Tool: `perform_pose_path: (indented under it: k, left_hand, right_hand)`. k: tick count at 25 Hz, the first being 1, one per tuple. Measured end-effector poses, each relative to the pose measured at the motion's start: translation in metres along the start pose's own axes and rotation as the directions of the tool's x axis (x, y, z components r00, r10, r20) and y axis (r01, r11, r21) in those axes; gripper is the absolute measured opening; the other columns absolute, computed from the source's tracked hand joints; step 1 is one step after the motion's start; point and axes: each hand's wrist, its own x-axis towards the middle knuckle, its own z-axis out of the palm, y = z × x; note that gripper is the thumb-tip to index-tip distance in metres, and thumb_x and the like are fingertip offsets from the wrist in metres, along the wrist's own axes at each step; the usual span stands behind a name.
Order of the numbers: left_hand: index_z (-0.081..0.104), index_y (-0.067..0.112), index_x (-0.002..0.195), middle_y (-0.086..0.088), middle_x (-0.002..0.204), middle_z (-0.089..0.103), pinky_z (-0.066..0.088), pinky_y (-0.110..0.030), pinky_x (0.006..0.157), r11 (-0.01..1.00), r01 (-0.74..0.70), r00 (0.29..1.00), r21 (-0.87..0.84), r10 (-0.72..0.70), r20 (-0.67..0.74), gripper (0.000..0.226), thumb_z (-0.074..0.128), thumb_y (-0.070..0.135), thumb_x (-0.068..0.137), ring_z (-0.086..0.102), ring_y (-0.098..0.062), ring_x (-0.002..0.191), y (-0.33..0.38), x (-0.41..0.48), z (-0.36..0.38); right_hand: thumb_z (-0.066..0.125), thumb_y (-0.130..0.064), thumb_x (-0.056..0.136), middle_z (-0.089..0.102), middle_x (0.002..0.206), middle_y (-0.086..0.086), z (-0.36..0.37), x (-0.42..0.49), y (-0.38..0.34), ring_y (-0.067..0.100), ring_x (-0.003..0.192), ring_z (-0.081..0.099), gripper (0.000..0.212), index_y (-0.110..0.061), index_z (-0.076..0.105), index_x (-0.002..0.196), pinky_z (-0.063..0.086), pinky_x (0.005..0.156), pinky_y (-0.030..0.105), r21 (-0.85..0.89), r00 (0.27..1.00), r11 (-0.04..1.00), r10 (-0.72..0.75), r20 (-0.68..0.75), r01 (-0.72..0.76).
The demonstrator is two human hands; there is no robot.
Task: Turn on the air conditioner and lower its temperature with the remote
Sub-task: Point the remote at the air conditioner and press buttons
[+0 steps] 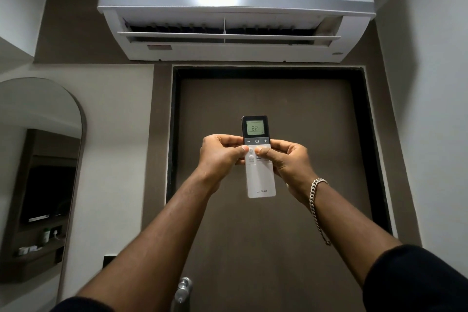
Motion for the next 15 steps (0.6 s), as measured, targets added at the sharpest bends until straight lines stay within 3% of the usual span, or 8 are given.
perform_pose_path:
  k: [15]
  left_hand:
    - [0.067,0.001,0.107,-0.014,0.106,0.072,0.063,-0.04,0.077,1.0,0.024,0.999,0.014,-0.024,-0.029,0.029,0.072,0.013,0.082,0.073,-0.025,0.093,-0.001,-0.005,0.01]
  right_hand:
    - [0.074,-0.01,0.078,0.073,0.099,0.008,-0.003,-0.011,-0.006,0.015,0.081,0.072,0.034,-0.004,0.065,0.11,0.059,0.068,0.024,-0.013,1.0,1.0,-0.001,-0.009,0.001]
